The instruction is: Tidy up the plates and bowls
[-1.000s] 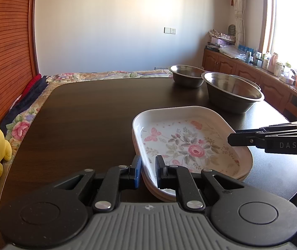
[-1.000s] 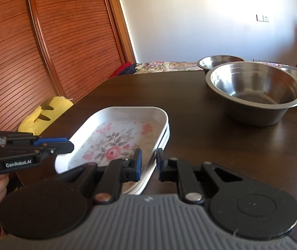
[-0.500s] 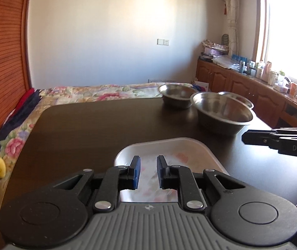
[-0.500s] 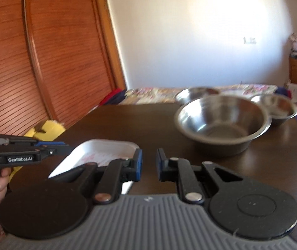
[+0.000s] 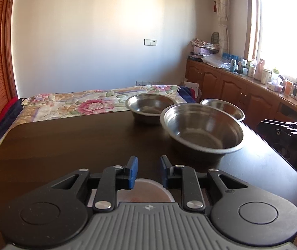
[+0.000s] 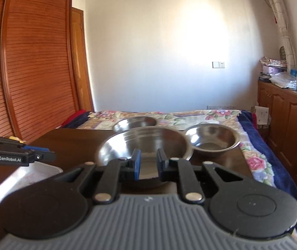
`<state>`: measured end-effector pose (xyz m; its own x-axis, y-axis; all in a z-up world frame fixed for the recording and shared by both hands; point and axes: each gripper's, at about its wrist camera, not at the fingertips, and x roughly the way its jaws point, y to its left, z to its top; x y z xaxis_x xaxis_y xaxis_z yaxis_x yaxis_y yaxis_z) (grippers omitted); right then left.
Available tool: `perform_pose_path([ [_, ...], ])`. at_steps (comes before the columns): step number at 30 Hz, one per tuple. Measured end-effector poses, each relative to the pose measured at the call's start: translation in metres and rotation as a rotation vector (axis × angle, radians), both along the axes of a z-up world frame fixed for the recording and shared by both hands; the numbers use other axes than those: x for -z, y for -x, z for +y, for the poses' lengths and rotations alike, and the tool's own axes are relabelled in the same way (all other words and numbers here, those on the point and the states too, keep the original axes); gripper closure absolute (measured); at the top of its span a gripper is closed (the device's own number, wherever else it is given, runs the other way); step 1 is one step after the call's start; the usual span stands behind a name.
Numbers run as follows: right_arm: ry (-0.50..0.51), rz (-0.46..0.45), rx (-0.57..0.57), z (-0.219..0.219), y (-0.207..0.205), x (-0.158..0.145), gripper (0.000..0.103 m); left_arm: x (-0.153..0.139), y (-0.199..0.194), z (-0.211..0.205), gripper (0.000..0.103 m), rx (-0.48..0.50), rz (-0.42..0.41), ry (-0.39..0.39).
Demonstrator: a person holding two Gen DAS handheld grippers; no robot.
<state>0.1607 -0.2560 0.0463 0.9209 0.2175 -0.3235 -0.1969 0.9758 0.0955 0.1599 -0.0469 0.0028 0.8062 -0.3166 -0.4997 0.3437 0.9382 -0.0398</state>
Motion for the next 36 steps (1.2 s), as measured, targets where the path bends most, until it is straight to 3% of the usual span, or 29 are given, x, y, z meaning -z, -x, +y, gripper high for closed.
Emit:
perform_pose_path([
  [3,-0.001,0.007,0.006,-0.011,-0.011,0.005,0.072,0.001,-0.011,-0.013,0.069,-0.002,0.007,0.008],
  [7,-0.011,0.028,0.007,-0.023,-0.029,0.01,0.069,0.002,-0.022,-0.026,0.056,-0.003,0.015,0.011],
  [16,-0.047,0.05,-0.017,-0.033,-0.056,0.02,0.054,0.003,-0.049,-0.042,0.051,-0.002,0.035,-0.005],
  [36,-0.095,0.093,-0.046,-0.035,-0.075,0.034,0.054,0.013,-0.087,-0.062,0.051,0.03,0.089,-0.002],
])
